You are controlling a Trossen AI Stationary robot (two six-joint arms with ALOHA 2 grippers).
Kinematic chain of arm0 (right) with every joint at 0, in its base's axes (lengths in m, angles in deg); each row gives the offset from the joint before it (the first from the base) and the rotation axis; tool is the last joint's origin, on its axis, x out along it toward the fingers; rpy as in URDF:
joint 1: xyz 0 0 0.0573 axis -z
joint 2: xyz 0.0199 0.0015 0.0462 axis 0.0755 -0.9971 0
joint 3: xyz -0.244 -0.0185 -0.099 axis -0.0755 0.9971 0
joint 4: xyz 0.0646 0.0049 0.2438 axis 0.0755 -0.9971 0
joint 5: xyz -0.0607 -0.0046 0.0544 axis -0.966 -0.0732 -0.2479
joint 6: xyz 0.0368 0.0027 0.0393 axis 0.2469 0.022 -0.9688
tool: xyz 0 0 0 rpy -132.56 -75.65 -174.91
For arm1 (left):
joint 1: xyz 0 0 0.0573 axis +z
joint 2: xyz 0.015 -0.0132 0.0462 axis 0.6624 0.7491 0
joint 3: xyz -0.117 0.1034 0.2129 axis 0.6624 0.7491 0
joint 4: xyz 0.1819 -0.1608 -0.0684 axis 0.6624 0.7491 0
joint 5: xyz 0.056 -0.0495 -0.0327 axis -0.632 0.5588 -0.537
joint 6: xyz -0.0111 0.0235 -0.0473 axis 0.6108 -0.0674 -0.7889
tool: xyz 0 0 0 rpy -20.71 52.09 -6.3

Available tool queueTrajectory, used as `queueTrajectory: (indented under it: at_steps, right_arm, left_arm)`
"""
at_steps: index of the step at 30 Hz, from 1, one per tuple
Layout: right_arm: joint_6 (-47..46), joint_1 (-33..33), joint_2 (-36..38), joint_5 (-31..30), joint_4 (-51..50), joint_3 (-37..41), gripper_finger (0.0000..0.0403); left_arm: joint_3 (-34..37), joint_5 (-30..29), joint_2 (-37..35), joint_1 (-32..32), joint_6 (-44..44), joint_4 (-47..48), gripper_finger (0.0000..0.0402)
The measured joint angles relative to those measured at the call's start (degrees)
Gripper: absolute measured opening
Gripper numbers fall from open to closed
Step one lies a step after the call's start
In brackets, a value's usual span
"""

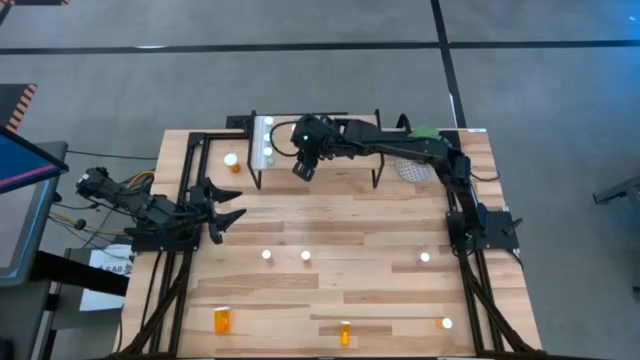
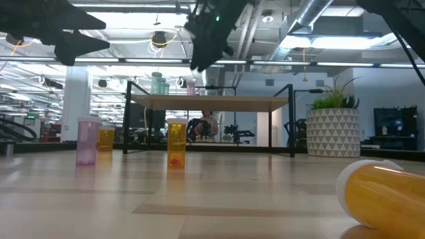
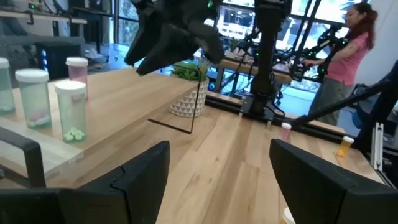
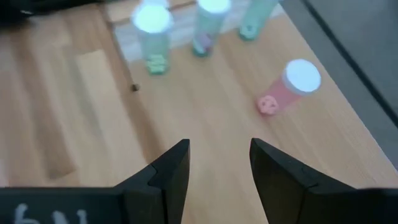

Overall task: Pick and place medicine bottles onto shelf by color
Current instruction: Put the middle pink pill bottle on the shelf

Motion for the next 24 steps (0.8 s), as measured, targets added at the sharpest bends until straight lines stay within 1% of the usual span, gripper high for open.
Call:
queueTrajectory:
  at_steps: [3, 7, 9, 13, 16, 18, 20, 24]
  right_arm:
    - [0.0, -0.4, 1.5, -0.7, 6.0, 4.2, 0.0188]
    - [-0.1, -0.8, 6.9, -0.8, 15.7, 12.1, 0.0188]
    - [-0.5, -0.8, 10.1, -1.1, 20.9, 17.8, 0.0188]
    - [-2.1, -0.8, 16.3, -1.2, 35.9, 30.6, 0.0188]
    - [-2.7, -0.5, 18.7, -1.2, 45.0, 37.9, 0.0188]
    - [-2.6, -0.4, 19.1, -1.2, 46.9, 40.6, 0.0188]
    - [-2.7, -0.2, 18.9, -1.1, 48.3, 41.7, 0.0188]
    - [-2.9, 0.3, 17.3, -1.1, 50.0, 41.7, 0.0188]
  left_arm:
    - [0.0, 0.8, 0.0, 0.0, -1.4, 1.4, 0.0265]
    - [0.0, 0.9, 0.0, 0.0, -2.4, 3.1, 0.0265]
    - [0.0, 0.9, 0.0, 0.0, -3.0, 4.0, 0.0265]
    - [0.0, 0.9, 0.0, 0.0, -3.8, 4.7, 0.0265]
    - [0.0, 0.9, 0.0, 0.0, -3.8, 4.7, 0.0265]
    - [0.0, 0.9, 0.0, 0.0, -3.9, 4.7, 0.0265]
    - [0.0, 0.8, 0.0, 0.0, -4.0, 4.6, 0.0265]
    - [0.0, 0.6, 0.0, 0.0, -4.1, 4.4, 0.0265]
